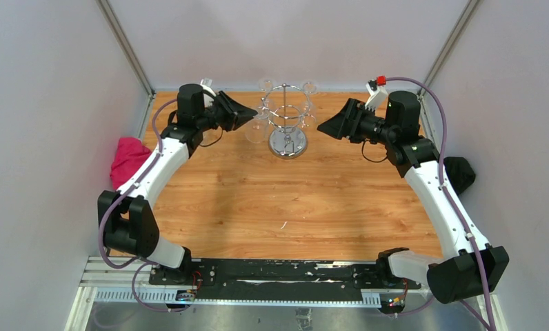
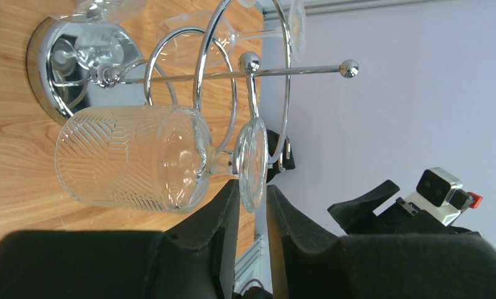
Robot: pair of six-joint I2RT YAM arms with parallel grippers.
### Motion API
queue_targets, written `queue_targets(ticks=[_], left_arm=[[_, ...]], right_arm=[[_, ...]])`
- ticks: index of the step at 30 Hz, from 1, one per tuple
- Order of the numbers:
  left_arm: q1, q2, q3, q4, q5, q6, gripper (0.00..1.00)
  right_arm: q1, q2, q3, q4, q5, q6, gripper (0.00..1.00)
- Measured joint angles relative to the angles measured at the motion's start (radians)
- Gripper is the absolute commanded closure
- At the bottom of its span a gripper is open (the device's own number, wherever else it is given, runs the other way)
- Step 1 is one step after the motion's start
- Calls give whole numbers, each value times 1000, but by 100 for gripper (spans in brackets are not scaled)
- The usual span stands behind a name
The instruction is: Take the wine glass off the wine glass rack
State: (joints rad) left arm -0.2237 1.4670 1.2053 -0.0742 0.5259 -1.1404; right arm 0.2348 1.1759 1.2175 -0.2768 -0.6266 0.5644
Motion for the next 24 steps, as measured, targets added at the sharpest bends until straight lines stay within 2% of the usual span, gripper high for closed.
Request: queue_targets(ticks=[13, 24], left_arm=[[0, 29, 2, 33, 5, -31, 95], [-1, 26, -8, 43, 16, -73, 97]], right_arm=[[-9, 0, -6, 1, -2, 0, 26], [-13, -1, -10, 2, -2, 1, 26]])
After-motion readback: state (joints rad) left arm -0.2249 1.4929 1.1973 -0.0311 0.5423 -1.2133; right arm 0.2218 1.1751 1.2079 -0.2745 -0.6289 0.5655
